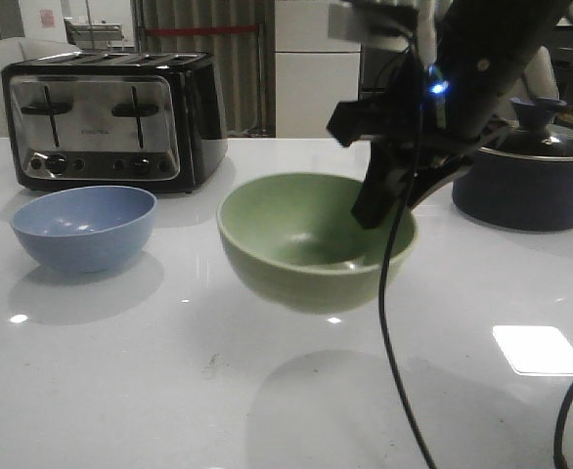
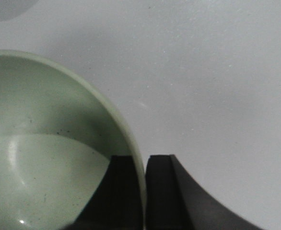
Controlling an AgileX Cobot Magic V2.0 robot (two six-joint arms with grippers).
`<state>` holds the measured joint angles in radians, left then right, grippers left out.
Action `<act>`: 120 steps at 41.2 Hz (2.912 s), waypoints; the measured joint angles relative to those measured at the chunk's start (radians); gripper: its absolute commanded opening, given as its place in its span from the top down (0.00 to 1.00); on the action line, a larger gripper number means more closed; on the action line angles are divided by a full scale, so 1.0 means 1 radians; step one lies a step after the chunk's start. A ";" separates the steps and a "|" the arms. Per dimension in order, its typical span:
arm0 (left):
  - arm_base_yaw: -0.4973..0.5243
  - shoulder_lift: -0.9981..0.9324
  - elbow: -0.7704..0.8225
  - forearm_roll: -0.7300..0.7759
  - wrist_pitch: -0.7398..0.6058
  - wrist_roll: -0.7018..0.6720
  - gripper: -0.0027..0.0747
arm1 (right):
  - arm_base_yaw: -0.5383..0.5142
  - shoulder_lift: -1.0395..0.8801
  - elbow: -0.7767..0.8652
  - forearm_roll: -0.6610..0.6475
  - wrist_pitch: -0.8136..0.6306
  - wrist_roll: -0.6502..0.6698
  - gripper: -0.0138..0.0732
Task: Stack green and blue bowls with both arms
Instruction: 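Carry the green bowl toward the table center and lower it down, then open the right gripper and withdraw it away from the green bowl, then move the left gripper down to the rim of the light blue bowl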
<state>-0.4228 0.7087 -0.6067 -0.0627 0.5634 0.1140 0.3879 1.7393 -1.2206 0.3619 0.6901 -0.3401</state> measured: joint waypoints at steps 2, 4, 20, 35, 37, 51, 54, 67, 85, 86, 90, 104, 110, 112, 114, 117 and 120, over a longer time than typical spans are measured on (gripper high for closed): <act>0.000 0.000 0.000 0.000 0.000 0.000 0.26 | 0.010 0.028 0.000 0.007 -0.007 0.000 0.70; 0.000 0.000 0.000 -0.002 0.000 0.000 0.26 | 0.014 0.051 0.000 0.023 -0.018 0.000 0.70; 0.000 0.000 0.000 -0.004 0.000 0.000 0.26 | 0.024 0.143 0.000 0.072 -0.091 -0.001 0.28; 0.000 0.000 0.000 -0.006 -0.001 0.000 0.26 | 0.024 0.009 0.020 0.071 -0.100 -0.011 0.28; 0.000 0.000 0.000 -0.006 -0.001 0.000 0.26 | 0.029 -0.038 0.038 0.057 -0.100 -0.015 0.28; 0.000 0.000 0.021 -0.006 -0.001 0.000 0.26 | 0.055 -0.394 0.273 -0.040 -0.064 0.000 0.28; 0.000 0.000 0.025 -0.006 -0.002 0.000 0.26 | 0.055 -0.472 0.337 -0.064 -0.058 0.043 0.28; 0.000 0.000 0.029 -0.006 -0.002 0.000 0.26 | 0.055 -0.691 0.526 -0.234 -0.017 0.237 0.28; 0.000 0.036 -0.012 -0.008 0.071 0.000 0.26 | 0.055 -0.755 0.565 -0.289 -0.001 0.266 0.28; 0.000 0.049 -0.023 -0.003 0.090 0.000 0.26 | 0.055 -0.755 0.565 -0.289 -0.001 0.266 0.28; 0.000 0.110 -0.081 0.016 0.156 -0.002 0.26 | 0.055 -0.755 0.565 -0.291 0.001 0.266 0.28; 0.106 0.421 -0.259 0.088 0.211 -0.079 0.26 | 0.055 -0.755 0.565 -0.291 0.002 0.268 0.28; 0.214 0.573 -0.364 0.056 0.231 -0.085 0.26 | 0.055 -0.755 0.565 -0.291 0.002 0.268 0.28; 0.245 0.628 -0.403 0.040 0.241 -0.085 0.26 | 0.055 -0.755 0.565 -0.291 0.002 0.268 0.28; 0.267 0.683 -0.436 0.033 0.245 -0.085 0.26 | 0.055 -0.755 0.565 -0.291 0.002 0.268 0.28; 0.295 0.760 -0.497 0.026 0.247 -0.085 0.26 | 0.055 -0.755 0.565 -0.291 0.003 0.268 0.28; 0.309 0.840 -0.558 0.024 0.246 -0.085 0.26 | 0.055 -0.755 0.565 -0.291 0.003 0.268 0.28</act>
<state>-0.1134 1.5483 -1.1644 -0.0387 0.8096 0.0293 0.4432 0.9846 -0.6555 0.0710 0.6932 -0.0717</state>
